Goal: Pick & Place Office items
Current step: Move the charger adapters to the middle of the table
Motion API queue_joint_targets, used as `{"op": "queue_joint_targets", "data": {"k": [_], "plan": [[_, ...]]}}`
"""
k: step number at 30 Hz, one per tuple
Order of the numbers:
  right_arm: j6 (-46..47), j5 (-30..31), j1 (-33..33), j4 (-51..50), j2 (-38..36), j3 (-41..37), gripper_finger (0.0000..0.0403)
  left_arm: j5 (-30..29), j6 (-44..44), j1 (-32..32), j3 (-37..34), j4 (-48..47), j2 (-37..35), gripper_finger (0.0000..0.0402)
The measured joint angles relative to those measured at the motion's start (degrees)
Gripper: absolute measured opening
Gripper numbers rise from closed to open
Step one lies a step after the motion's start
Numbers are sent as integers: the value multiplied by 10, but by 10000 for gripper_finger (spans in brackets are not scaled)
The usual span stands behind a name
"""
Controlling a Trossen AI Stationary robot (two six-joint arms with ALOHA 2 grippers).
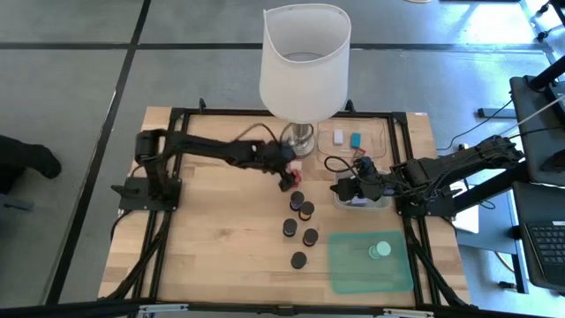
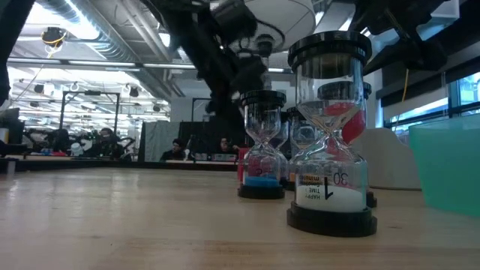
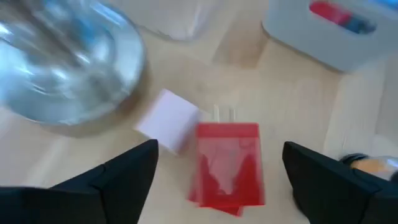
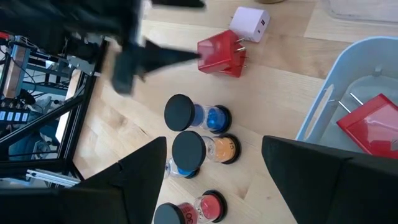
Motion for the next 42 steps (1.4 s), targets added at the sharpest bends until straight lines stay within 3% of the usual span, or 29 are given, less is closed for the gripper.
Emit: {"op": "queue_joint_targets", "data": {"k": [7, 13, 21, 30, 37, 42], "plan": [[0, 0, 0, 0, 0, 0, 267, 46, 77, 48, -8, -63, -104, 348], [0, 0, 0, 2, 0, 0, 267, 53, 64, 74, -106, -61, -236, 349], [0, 0, 0, 2, 0, 0, 267, -3, 25, 86, -288, -51, -472, 349], [0, -1, 0, 2, 0, 0, 267, -52, -6, 86, -415, -91, -726, 349], [0, -1, 0, 2, 0, 0, 267, -52, -172, 81, -478, -92, -834, 348], [0, -1, 0, 2, 0, 0, 267, -52, -174, 79, -522, -63, -883, 349]]}}
